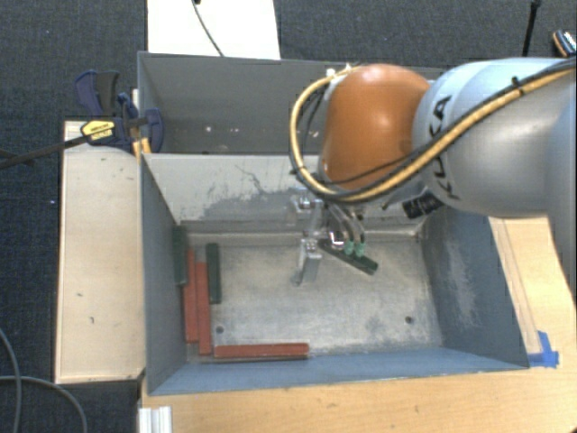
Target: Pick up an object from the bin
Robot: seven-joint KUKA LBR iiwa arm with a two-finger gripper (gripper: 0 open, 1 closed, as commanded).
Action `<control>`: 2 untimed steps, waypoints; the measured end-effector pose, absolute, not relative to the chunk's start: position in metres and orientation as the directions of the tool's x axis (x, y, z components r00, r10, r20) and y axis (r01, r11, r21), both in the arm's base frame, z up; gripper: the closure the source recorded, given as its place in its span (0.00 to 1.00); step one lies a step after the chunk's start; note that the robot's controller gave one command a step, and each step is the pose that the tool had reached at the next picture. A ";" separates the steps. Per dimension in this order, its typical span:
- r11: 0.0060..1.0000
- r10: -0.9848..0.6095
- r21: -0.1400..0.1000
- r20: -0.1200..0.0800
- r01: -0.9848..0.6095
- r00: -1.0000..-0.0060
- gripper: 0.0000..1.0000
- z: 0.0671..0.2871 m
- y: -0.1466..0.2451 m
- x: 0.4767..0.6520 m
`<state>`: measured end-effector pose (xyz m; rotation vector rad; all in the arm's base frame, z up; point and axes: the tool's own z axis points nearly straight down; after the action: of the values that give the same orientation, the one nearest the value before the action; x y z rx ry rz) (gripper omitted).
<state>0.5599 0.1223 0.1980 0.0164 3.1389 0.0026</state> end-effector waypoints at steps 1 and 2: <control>0.978 -0.207 0.001 0.006 -0.207 -0.978 0.00 0.094 0.155 0.513; 0.990 -0.139 -0.004 -0.005 -0.139 -0.990 0.00 0.073 0.077 0.571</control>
Offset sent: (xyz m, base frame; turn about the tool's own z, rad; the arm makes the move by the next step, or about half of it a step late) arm -0.0453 0.0316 -0.1014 -0.2172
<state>0.5708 0.0770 0.0726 -0.2190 3.1288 -0.0063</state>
